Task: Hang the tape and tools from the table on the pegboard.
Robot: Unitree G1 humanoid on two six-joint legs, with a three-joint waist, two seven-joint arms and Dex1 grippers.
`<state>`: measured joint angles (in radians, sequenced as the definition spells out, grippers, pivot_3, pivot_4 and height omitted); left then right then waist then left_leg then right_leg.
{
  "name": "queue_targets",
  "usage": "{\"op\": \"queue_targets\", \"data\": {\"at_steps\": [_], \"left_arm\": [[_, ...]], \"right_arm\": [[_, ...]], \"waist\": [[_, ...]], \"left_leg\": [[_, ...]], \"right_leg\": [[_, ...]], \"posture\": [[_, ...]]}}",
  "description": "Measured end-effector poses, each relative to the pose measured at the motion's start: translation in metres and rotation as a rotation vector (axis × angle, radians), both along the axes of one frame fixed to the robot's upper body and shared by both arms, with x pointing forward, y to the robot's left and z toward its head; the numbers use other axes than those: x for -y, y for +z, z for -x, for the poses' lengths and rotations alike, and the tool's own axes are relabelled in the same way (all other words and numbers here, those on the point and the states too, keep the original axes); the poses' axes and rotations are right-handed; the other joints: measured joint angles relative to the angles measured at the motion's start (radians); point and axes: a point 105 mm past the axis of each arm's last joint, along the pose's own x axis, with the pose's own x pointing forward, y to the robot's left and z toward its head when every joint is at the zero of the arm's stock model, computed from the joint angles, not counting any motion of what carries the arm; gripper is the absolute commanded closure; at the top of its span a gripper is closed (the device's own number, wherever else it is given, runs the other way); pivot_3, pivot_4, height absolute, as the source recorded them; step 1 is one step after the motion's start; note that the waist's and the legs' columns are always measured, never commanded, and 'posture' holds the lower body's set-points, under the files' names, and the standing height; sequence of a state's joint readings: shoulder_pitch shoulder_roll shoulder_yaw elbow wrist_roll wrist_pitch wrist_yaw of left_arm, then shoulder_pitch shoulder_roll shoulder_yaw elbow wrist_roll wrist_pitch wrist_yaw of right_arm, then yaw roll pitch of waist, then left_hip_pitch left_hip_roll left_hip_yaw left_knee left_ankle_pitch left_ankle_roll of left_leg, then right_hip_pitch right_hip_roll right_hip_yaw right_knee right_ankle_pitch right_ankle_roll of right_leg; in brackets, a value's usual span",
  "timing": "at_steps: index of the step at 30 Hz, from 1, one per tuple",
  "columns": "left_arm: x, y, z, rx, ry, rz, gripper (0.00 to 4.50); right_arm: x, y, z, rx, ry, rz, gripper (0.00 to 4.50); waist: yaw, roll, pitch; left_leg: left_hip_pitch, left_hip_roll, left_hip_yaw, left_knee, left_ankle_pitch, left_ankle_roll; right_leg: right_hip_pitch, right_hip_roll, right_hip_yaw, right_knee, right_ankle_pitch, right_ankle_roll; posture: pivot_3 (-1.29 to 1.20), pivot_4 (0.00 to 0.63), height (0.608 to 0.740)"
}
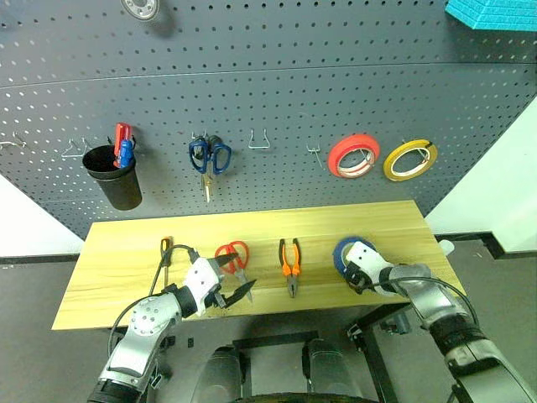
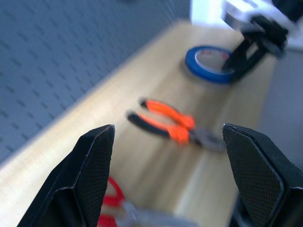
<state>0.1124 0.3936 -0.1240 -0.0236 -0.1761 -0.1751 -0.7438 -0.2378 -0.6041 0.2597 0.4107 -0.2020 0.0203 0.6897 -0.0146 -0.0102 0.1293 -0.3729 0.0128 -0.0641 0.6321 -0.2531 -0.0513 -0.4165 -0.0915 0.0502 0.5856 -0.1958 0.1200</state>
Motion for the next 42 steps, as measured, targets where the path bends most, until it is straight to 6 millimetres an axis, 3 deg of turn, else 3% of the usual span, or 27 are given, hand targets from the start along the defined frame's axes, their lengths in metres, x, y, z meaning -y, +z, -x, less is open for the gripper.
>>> {"op": "queue_targets", "data": {"at_steps": [7, 12, 17, 29, 37, 40, 42], "left_arm": [[-0.003, 0.011, -0.004, 0.051, 0.034, 0.055, 0.72], [-0.003, 0.016, -0.006, 0.071, 0.035, 0.08, 0.72], [-0.004, 0.024, -0.014, 0.109, 0.04, 0.08, 0.72], [-0.028, 0.027, -0.018, 0.129, 0.148, 0.07, 0.72], [-0.033, 0.021, -0.01, 0.106, 0.167, 0.062, 0.72], [-0.035, 0.018, -0.008, 0.086, 0.17, 0.046, 0.72], [-0.039, 0.014, -0.006, 0.068, 0.168, 0.011, 0.72]], "right_arm": [[-0.024, 0.06, -0.011, 0.713, 0.539, 0.37, 3.82], [-0.051, 0.106, -0.023, 1.048, 0.651, 0.393, 3.82], [-0.066, 0.146, -0.045, 1.18, 0.672, 0.441, 3.82], [-0.059, 0.112, -0.076, 0.886, 0.642, 0.48, 3.82], [-0.058, 0.103, -0.076, 0.832, 0.635, 0.455, 1.2], [-0.064, 0.095, -0.066, 0.784, 0.67, 0.395, 1.2], [-0.068, 0.075, -0.05, 0.681, 0.69, 0.317, 1.2]], "waist": [[-0.005, -0.001, 0.001], [-0.002, -0.002, 0.001], [-0.003, -0.003, 0.001], [-0.005, -0.003, 0.0], [-0.004, -0.003, 0.0], [-0.005, -0.003, 0.0], [-0.002, -0.004, 0.0]], "left_leg": [[-0.001, 0.0, 0.001, 0.0, 0.0, 0.0], [-0.001, 0.0, 0.001, 0.0, 0.0, 0.0], [0.002, 0.0, 0.001, 0.0, 0.0, 0.0], [0.002, 0.0, 0.001, 0.0, 0.0, 0.0], [0.003, 0.0, 0.001, 0.0, 0.0, 0.0], [0.005, 0.0, 0.0, -0.001, 0.0, 0.0], [0.006, 0.0, -0.001, -0.001, 0.0, 0.001]], "right_leg": [[-0.001, 0.0, 0.001, -0.001, 0.0, 0.0], [-0.001, 0.0, 0.001, -0.001, 0.0, -0.001], [0.003, 0.0, 0.002, -0.002, 0.001, -0.001], [0.004, 0.0, 0.001, -0.002, 0.003, -0.005], [0.004, 0.0, 0.001, -0.001, 0.003, -0.005], [0.006, 0.0, 0.001, -0.001, 0.003, -0.005], [0.007, 0.001, 0.001, -0.002, 0.002, -0.004]], "posture": [[0.03, 0.089, 0.736], [0.02, 0.084, 0.736], [0.02, 0.082, 0.736], [0.05, 0.064, 0.736], [0.05, 0.067, 0.736], [0.05, 0.073, 0.736], [0.04, 0.076, 0.736]]}}
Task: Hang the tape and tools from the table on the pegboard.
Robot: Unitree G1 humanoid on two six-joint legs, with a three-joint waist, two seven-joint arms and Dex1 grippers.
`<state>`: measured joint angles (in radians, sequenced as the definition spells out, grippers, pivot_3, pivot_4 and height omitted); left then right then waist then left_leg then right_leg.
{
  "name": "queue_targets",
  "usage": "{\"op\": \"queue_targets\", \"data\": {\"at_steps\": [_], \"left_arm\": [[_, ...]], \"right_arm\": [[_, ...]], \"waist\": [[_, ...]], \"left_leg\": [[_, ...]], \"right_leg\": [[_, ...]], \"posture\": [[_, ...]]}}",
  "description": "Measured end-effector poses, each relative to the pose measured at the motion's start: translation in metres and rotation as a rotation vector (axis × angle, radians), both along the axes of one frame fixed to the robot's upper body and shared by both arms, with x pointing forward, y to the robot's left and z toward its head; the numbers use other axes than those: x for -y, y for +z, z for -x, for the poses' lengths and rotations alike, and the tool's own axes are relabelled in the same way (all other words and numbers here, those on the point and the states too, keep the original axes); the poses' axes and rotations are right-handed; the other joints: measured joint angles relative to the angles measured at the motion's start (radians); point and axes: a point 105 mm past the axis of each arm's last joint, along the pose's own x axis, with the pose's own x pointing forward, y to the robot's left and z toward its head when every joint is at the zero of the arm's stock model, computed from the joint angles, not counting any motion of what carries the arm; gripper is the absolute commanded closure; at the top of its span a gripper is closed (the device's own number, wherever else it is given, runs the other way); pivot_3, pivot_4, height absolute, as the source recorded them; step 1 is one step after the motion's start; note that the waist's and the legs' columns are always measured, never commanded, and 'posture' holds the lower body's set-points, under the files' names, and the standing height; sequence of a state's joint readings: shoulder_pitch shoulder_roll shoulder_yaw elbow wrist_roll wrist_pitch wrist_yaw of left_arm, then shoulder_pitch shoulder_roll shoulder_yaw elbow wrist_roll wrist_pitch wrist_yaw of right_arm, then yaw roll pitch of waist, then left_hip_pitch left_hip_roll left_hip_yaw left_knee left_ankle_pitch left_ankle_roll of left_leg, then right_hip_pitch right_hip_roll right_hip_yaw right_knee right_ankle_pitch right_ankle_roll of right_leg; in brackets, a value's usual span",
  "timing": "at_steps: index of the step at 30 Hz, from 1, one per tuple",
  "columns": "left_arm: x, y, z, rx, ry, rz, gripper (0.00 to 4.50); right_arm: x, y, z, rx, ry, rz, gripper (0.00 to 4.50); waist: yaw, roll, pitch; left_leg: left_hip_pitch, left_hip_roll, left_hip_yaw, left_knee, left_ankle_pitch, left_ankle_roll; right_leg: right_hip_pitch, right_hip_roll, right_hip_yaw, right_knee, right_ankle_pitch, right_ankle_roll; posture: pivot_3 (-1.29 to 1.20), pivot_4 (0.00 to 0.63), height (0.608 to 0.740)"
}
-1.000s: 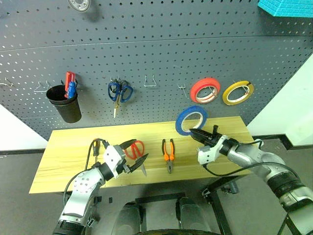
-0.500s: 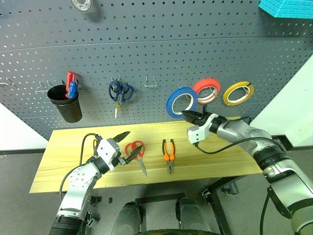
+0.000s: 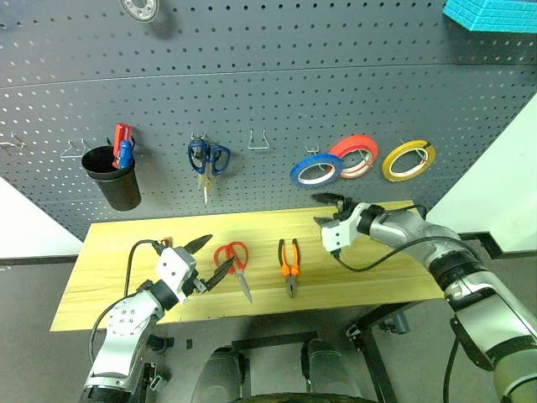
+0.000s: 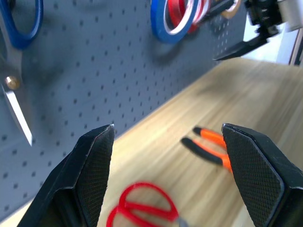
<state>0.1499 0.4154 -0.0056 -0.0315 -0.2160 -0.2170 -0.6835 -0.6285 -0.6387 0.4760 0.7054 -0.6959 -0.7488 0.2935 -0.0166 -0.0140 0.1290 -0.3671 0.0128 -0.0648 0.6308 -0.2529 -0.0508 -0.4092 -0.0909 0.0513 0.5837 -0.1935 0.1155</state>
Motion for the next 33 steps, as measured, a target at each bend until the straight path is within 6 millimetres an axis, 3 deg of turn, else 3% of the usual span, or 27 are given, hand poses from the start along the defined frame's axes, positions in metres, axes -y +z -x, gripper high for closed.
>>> {"op": "queue_targets", "data": {"at_steps": [3, 7, 11, 16, 21, 27, 33], "left_arm": [[-0.007, -0.012, 0.002, -0.051, -0.012, -0.071, 0.72], [-0.011, -0.024, 0.006, -0.099, -0.034, -0.12, 0.72], [-0.015, -0.027, 0.007, -0.114, -0.038, -0.135, 0.72], [-0.018, -0.029, 0.008, -0.127, -0.046, -0.152, 0.72], [-0.028, -0.036, 0.017, -0.17, -0.059, -0.186, 0.72], [-0.04, -0.042, 0.023, -0.209, -0.067, -0.223, 0.72], [-0.045, -0.049, 0.031, -0.244, -0.07, -0.225, 0.72]], "right_arm": [[-0.013, -0.031, 0.022, -0.227, -0.05, -0.107, 1.2], [-0.033, -0.047, 0.031, -0.514, -0.188, -0.274, 0.01], [-0.046, -0.044, 0.027, -0.687, -0.339, -0.39, 0.01], [-0.062, -0.064, 0.023, -0.924, -0.757, -0.547, 0.01], [-0.065, -0.069, 0.025, -1.047, -1.03, -0.593, 0.01], [-0.078, -0.075, 0.036, -1.138, -1.165, -0.621, 0.01], [-0.097, -0.071, 0.043, -1.195, -1.174, -0.649, 0.01]], "waist": [[-0.004, 0.0, 0.0], [-0.019, 0.001, 0.001], [-0.026, 0.001, 0.001], [-0.027, 0.002, 0.002], [-0.028, 0.004, 0.003], [-0.032, 0.006, 0.011], [-0.052, 0.006, 0.031]], "left_leg": [[0.001, 0.0, 0.0, 0.0, 0.0, 0.0], [0.007, 0.001, 0.0, 0.001, 0.0, 0.0], [0.009, 0.002, 0.0, 0.0, 0.0, 0.0], [0.006, 0.003, 0.0, -0.001, 0.0, 0.0], [-0.007, 0.003, 0.0, 0.0, 0.0, 0.0], [-0.007, 0.004, 0.0, -0.001, 0.0, 0.0], [-0.008, 0.004, -0.001, -0.002, 0.0, 0.0]], "right_leg": [[0.001, 0.0, 0.0, 0.001, 0.0, 0.0], [0.005, 0.0, 0.001, 0.002, -0.002, 0.003], [0.004, 0.001, 0.0, 0.004, -0.002, 0.003], [-0.004, 0.002, 0.0, 0.013, -0.006, -0.002], [-0.017, 0.003, 0.0, 0.015, -0.004, -0.006], [-0.018, 0.003, 0.0, 0.015, -0.007, -0.002], [-0.019, 0.003, 0.0, 0.015, -0.007, -0.002]], "posture": [[0.03, 0.085, 0.736], [0.02, 0.093, 0.736], [0.01, 0.103, 0.736], [0.0, 0.126, 0.736], [-0.01, 0.139, 0.736], [-0.02, 0.17, 0.736], [-0.01, 0.198, 0.736]]}}
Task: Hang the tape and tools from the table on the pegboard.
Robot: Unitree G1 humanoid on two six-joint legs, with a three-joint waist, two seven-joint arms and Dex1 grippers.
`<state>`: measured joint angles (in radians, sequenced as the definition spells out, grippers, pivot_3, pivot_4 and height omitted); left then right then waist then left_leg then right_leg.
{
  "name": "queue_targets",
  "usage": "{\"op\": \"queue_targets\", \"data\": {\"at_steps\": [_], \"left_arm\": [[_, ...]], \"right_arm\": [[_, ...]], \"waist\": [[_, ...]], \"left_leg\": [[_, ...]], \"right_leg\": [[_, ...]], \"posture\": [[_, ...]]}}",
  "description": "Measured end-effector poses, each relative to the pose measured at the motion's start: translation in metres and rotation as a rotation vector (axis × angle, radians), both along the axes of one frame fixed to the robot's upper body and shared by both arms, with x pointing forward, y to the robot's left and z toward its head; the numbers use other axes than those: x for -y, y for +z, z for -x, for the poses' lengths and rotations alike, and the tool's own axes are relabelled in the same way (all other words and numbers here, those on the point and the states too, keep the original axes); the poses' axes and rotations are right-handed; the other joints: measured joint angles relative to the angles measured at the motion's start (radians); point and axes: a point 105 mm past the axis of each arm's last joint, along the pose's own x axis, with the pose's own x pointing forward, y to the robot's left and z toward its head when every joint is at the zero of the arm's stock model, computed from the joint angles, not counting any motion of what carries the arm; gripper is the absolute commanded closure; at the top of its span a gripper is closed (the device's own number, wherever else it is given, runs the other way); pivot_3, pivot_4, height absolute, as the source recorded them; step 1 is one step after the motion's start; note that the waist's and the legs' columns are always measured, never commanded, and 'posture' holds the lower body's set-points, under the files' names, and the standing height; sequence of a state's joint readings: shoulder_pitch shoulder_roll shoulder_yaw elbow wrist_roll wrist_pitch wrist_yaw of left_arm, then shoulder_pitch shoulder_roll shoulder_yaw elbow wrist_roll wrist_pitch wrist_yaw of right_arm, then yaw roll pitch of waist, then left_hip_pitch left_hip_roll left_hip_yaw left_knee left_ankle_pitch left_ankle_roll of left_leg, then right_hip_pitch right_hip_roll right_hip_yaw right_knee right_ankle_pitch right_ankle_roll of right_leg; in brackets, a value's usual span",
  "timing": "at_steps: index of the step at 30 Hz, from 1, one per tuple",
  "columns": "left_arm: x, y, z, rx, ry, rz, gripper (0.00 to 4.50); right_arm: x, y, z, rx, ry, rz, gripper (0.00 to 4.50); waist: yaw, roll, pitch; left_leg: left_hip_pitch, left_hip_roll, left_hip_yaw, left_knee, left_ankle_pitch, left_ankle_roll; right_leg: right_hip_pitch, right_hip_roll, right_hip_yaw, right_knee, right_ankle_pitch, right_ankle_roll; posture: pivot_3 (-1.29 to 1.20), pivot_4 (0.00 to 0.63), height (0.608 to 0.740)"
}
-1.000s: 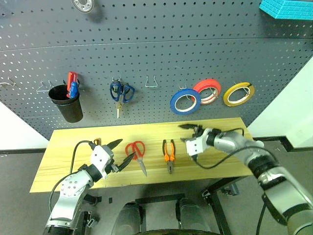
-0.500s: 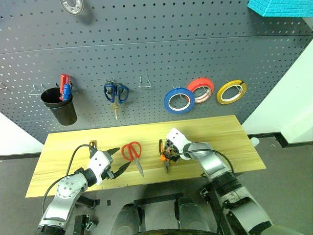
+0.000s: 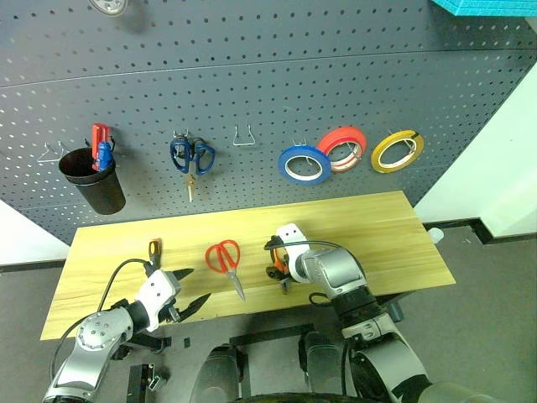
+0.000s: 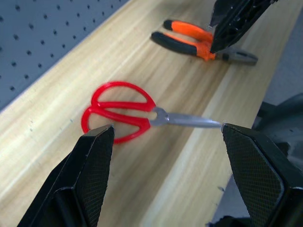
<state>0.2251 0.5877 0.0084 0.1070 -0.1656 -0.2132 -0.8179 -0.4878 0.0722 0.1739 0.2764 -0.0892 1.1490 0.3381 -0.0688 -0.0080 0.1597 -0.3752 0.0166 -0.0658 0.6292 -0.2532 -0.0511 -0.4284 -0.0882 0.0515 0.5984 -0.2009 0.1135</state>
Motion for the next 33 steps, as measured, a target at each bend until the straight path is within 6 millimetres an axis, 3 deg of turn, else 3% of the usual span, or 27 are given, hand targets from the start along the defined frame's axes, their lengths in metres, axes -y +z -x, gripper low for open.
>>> {"op": "queue_targets", "data": {"at_steps": [6, 13, 19, 25, 33], "left_arm": [[-0.001, -0.007, 0.012, -0.041, -0.012, -0.001, 0.72], [0.002, -0.006, 0.022, -0.042, -0.009, 0.008, 0.72], [0.003, -0.005, 0.023, -0.039, 0.001, 0.012, 0.72], [0.002, 0.0, 0.016, -0.008, 0.014, 0.018, 0.72], [0.004, 0.004, 0.01, 0.012, 0.019, 0.029, 0.72]], "right_arm": [[0.001, -0.002, -0.004, 0.019, -0.034, 0.02, 0.01], [-0.01, -0.001, -0.018, 0.05, -0.065, 0.026, 0.01], [-0.001, -0.002, -0.031, 0.061, -0.132, 0.072, 0.01], [0.001, -0.004, -0.033, 0.082, -0.115, 0.133, 1.83], [0.002, -0.004, -0.032, 0.098, -0.072, 0.144, 1.92]], "waist": [[-0.003, -0.003, 0.028], [-0.001, -0.003, 0.037], [0.0, -0.004, 0.037], [-0.001, -0.004, 0.037], [-0.001, -0.005, 0.037]], "left_leg": [[-0.002, 0.0, 0.0, -0.002, 0.0, 0.0], [-0.014, 0.001, -0.001, -0.001, 0.0, 0.0], [-0.014, 0.001, -0.001, 0.0, 0.0, 0.0], [-0.014, 0.001, -0.001, 0.0, 0.0, 0.0], [-0.014, 0.001, -0.001, -0.001, 0.0, 0.0]], "right_leg": [[-0.003, 0.0, 0.0, 0.0, -0.001, -0.001], [-0.014, 0.001, -0.001, 0.001, 0.002, -0.004], [-0.014, 0.001, -0.001, 0.001, 0.0, -0.001], [-0.013, 0.001, -0.001, 0.001, 0.0, -0.001], [-0.014, 0.001, -0.001, 0.001, 0.0, -0.001]], "posture": [[0.02, 0.22, 0.736], [0.04, 0.216, 0.736], [0.05, 0.203, 0.736], [0.04, 0.19, 0.736], [0.03, 0.179, 0.736]]}}
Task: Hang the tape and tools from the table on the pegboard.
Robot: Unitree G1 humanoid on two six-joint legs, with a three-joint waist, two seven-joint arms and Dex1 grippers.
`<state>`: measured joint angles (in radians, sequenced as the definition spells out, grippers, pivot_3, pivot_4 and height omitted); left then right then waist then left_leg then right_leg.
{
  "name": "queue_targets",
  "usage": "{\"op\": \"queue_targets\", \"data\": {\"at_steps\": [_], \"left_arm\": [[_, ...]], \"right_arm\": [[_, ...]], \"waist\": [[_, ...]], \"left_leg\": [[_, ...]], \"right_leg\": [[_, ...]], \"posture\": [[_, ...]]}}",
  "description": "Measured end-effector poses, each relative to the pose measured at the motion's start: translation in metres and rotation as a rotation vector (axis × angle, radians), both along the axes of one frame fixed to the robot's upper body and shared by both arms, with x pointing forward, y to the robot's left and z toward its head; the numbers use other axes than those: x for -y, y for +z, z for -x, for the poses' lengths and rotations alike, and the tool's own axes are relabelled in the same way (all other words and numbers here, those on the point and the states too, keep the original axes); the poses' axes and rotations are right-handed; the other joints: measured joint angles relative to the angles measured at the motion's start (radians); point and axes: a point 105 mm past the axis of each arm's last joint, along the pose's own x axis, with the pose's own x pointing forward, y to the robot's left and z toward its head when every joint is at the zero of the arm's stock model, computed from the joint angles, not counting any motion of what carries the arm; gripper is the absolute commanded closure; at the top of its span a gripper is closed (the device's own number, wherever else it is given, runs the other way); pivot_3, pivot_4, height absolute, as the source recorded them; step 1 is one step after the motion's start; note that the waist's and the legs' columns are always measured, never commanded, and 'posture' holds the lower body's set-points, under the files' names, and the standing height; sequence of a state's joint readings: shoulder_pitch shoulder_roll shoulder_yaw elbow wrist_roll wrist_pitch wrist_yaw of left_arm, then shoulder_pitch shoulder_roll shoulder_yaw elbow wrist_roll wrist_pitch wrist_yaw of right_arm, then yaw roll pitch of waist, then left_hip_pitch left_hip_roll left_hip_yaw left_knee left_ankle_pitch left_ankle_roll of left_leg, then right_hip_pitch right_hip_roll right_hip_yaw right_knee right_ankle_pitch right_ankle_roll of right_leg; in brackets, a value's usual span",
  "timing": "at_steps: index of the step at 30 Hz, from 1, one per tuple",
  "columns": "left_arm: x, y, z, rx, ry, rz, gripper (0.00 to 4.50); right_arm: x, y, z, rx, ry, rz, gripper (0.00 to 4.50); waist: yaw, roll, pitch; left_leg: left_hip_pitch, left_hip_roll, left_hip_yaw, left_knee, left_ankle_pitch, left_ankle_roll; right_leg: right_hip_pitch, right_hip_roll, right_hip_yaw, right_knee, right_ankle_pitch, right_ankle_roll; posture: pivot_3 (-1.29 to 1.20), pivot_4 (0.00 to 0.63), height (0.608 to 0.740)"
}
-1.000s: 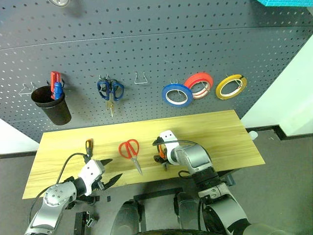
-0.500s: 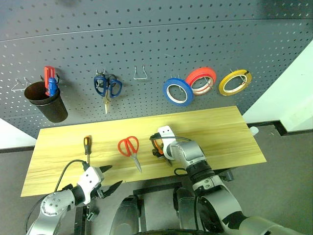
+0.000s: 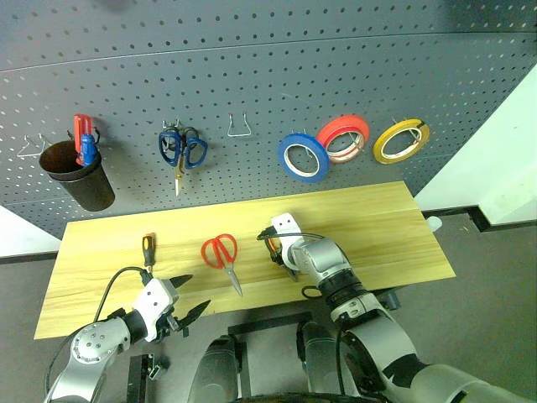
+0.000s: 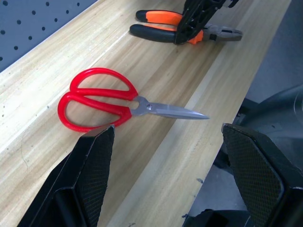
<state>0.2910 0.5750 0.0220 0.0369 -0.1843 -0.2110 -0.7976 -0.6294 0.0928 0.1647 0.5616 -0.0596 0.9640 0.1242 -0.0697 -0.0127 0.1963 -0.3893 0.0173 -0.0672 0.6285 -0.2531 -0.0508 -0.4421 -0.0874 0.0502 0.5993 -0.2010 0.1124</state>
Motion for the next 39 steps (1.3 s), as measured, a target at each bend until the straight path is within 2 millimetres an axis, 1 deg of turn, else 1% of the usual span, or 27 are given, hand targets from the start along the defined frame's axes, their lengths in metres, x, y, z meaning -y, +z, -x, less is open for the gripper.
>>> {"op": "queue_targets", "data": {"at_steps": [2, 5, 6, 8, 9, 10, 13, 16, 18, 19, 21, 22, 25, 27, 29, 32, 36, 39], "left_arm": [[0.001, 0.001, -0.001, 0.009, 0.015, 0.019, 0.72], [0.0, 0.009, -0.006, 0.046, 0.064, 0.078, 0.72], [-0.002, 0.014, -0.008, 0.068, 0.084, 0.096, 0.72], [-0.006, 0.026, -0.012, 0.119, 0.112, 0.12, 0.72], [-0.008, 0.03, -0.013, 0.138, 0.126, 0.133, 0.72], [-0.011, 0.035, -0.014, 0.16, 0.142, 0.146, 0.72], [-0.018, 0.042, -0.016, 0.2, 0.187, 0.172, 0.72], [-0.024, 0.063, -0.027, 0.327, 0.243, 0.216, 0.72], [-0.025, 0.081, -0.036, 0.425, 0.273, 0.258, 0.72], [-0.026, 0.088, -0.04, 0.463, 0.28, 0.27, 0.72], [-0.026, 0.099, -0.045, 0.525, 0.291, 0.285, 0.72], [-0.025, 0.103, -0.047, 0.552, 0.299, 0.295, 0.72], [-0.017, 0.119, -0.059, 0.647, 0.315, 0.33, 0.72], [-0.015, 0.123, -0.062, 0.675, 0.312, 0.324, 0.72], [-0.013, 0.123, -0.063, 0.684, 0.313, 0.318, 0.72], [-0.004, 0.117, -0.065, 0.675, 0.302, 0.321, 0.72], [-0.001, 0.113, -0.065, 0.667, 0.31, 0.323, 0.72], [0.003, 0.111, -0.064, 0.665, 0.303, 0.324, 0.72]], "right_arm": [[0.001, 0.001, 0.001, 0.013, 0.037, -0.009, 1.92], [-0.003, 0.005, 0.008, 0.057, 0.166, -0.049, 1.92], [-0.007, 0.011, 0.01, 0.103, 0.232, -0.068, 1.92], [-0.017, 0.031, 0.009, 0.215, 0.353, -0.103, 1.92], [-0.023, 0.043, 0.008, 0.291, 0.426, -0.119, 1.92], [-0.031, 0.06, 0.008, 0.384, 0.509, -0.147, 1.92], [-0.05, 0.101, 0.014, 0.571, 0.665, -0.243, 1.92], [-0.067, 0.139, 0.022, 0.72, 0.803, -0.35, 1.92], [-0.075, 0.169, 0.024, 0.834, 0.868, -0.403, 1.92], [-0.077, 0.184, 0.023, 0.888, 0.879, -0.432, 1.92], [-0.081, 0.218, 0.022, 1.008, 0.899, -0.481, 1.92], [-0.081, 0.231, 0.02, 1.062, 0.899, -0.497, 1.92], [-0.08, 0.271, -0.002, 1.208, 0.823, -0.512, 1.92], [-0.077, 0.29, -0.01, 1.29, 0.785, -0.526, 1.92], [-0.074, 0.299, -0.024, 1.325, 0.717, -0.544, 1.92], [-0.067, 0.303, -0.048, 1.34, 0.608, -0.552, 1.92], [-0.065, 0.301, -0.061, 1.355, 0.551, -0.547, 1.92], [-0.065, 0.291, -0.067, 1.341, 0.525, -0.54, 1.92]], "waist": [[0.001, 0.0, 0.0], [0.001, 0.0, 0.0], [0.0, 0.0, 0.0], [-0.002, 0.0, 0.0], [-0.002, 0.0, 0.0], [-0.002, -0.001, 0.0], [0.001, -0.001, 0.0], [0.004, -0.004, -0.001], [0.007, -0.004, -0.001], [0.008, -0.005, -0.002], [0.01, -0.007, -0.003], [0.01, -0.007, -0.003], [0.015, -0.008, -0.004], [0.015, -0.009, -0.005], [0.015, -0.009, -0.005], [0.021, -0.009, -0.005], [0.025, -0.009, -0.005], [0.026, -0.009, -0.005]], "left_leg": [[0.0, 0.0, 0.0, 0.0, 0.0, 0.0], [-0.002, 0.0, 0.0, 0.0, 0.0, 0.0], [-0.002, 0.0, 0.0, 0.0, 0.0, 0.0], [-0.002, 0.0, 0.0, 0.0, 0.0, 0.0], [-0.001, 0.0, 0.0, 0.0, 0.0, 0.0], [-0.001, 0.0, 0.0, 0.0, 0.0, 0.0], [-0.002, 0.0, 0.0, 0.0, 0.0, 0.0], [-0.002, 0.0, 0.0, 0.001, 0.0, 0.0], [-0.002, 0.0, 0.0, 0.002, 0.0, 0.0], [-0.002, 0.0, 0.0, 0.003, 0.0, 0.0], [-0.001, 0.0, 0.0, 0.002, 0.0, 0.0], [-0.001, 0.0, 0.0, 0.002, 0.0, -0.001], [-0.001, 0.0, 0.0, 0.002, 0.001, -0.001], [-0.001, 0.0, 0.0, 0.001, 0.001, -0.001], [-0.001, 0.0, 0.001, 0.001, 0.001, -0.001], [-0.001, 0.0, 0.001, 0.001, 0.001, -0.001], [-0.001, 0.0, 0.001, 0.0, 0.001, -0.001], [-0.001, 0.0, 0.001, 0.0, 0.001, -0.001]], "right_leg": [[0.0, 0.0, 0.0, 0.0, 0.0, 0.0], [-0.001, 0.0, 0.0, -0.001, 0.0, 0.0], [-0.001, 0.0, 0.0, -0.001, 0.0, 0.0], [-0.001, 0.0, 0.0, 0.0, 0.0, 0.001], [-0.001, 0.001, 0.0, 0.0, 0.0, 0.001], [-0.001, 0.001, 0.0, 0.0, 0.0, 0.001], [-0.001, 0.001, 0.0, -0.001, 0.0, 0.001], [0.0, 0.001, -0.001, -0.001, 0.0, 0.001], [0.0, 0.0, -0.001, -0.001, 0.001, 0.002], [0.001, 0.001, -0.001, -0.001, 0.003, -0.001], [0.001, 0.001, -0.001, -0.001, 0.004, -0.002], [0.001, 0.001, -0.001, -0.001, 0.004, -0.002], [0.001, 0.001, -0.001, -0.001, 0.008, 0.002], [0.001, 0.001, -0.001, -0.002, 0.008, 0.003], [0.001, 0.001, 0.0, -0.002, 0.008, 0.003], [0.001, 0.001, 0.0, -0.002, 0.008, 0.003], [0.001, 0.001, 0.0, -0.002, 0.008, 0.003], [0.001, 0.001, 0.0, -0.002, 0.008, 0.003]], "posture": [[0.03, 0.175, 0.736], [0.02, 0.168, 0.736], [0.02, 0.166, 0.736], [0.02, 0.163, 0.736], [0.02, 0.159, 0.736], [0.02, 0.159, 0.736], [0.02, 0.15, 0.736], [0.02, 0.136, 0.736], [0.02, 0.127, 0.736], [0.02, 0.121, 0.736], [0.02, 0.11, 0.736], [0.02, 0.108, 0.736], [0.03, 0.1, 0.736], [0.03, 0.094, 0.736], [0.04, 0.09, 0.736], [0.06, 0.088, 0.736], [0.07, 0.09, 0.736], [0.08, 0.094, 0.736]]}}
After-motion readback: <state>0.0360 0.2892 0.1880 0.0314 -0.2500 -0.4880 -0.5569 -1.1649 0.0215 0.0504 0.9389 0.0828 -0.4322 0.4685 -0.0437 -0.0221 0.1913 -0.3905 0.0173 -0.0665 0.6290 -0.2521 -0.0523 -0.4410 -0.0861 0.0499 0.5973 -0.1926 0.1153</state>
